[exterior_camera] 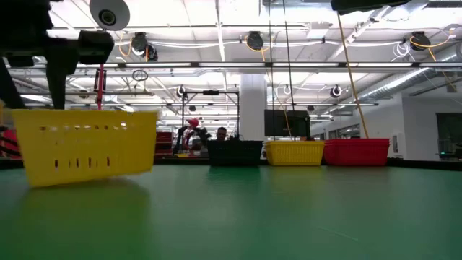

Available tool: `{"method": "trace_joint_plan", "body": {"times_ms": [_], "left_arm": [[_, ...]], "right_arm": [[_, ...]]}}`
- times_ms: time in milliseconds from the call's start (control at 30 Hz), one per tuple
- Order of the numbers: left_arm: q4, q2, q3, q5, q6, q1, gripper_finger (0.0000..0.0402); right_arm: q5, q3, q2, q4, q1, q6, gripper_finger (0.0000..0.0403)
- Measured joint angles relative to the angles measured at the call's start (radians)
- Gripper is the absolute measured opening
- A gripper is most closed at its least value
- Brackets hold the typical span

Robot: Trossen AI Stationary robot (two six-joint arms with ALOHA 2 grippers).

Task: Stack baskets by color
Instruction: Stack the bottom yellow bin on the top yellow bins

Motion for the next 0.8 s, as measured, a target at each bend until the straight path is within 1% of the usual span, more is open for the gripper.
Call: {"method": "trace_joint_plan", "body": {"times_ms": [167, 333, 433, 600, 800], "left_arm": [[-0.01, 0.0, 0.029, -0.003, -0.003, 0.0, 0.0134], [-0.045, 0.0, 0.036, 0.009, -0.077, 0.0, 0.0134], [-0.058, 0.002, 0.016, 0.009, -0.098, 0.0, 0.0134], [-0.049, 0.009, -0.022, 0.006, -0.05, 0.0, 0.0134], [0.009, 0.01, -0.05, -0.004, -0.006, 0.015, 0.013]], "right_arm": [[0.0, 0.0, 0.0, 0.0, 0.0, 0.0, 0.0], [0.0, 0.0, 0.0, 0.0, 0.0, 0.0, 0.0], [0.0, 0.0, 0.0, 0.0, 0.0, 0.0, 0.0], [-0.002, 0.0, 0.0, 0.0, 0.0, 0.0, 0.0], [-0.002, 0.0, 0.0, 0.001, 0.0, 0.0, 0.0]]}}
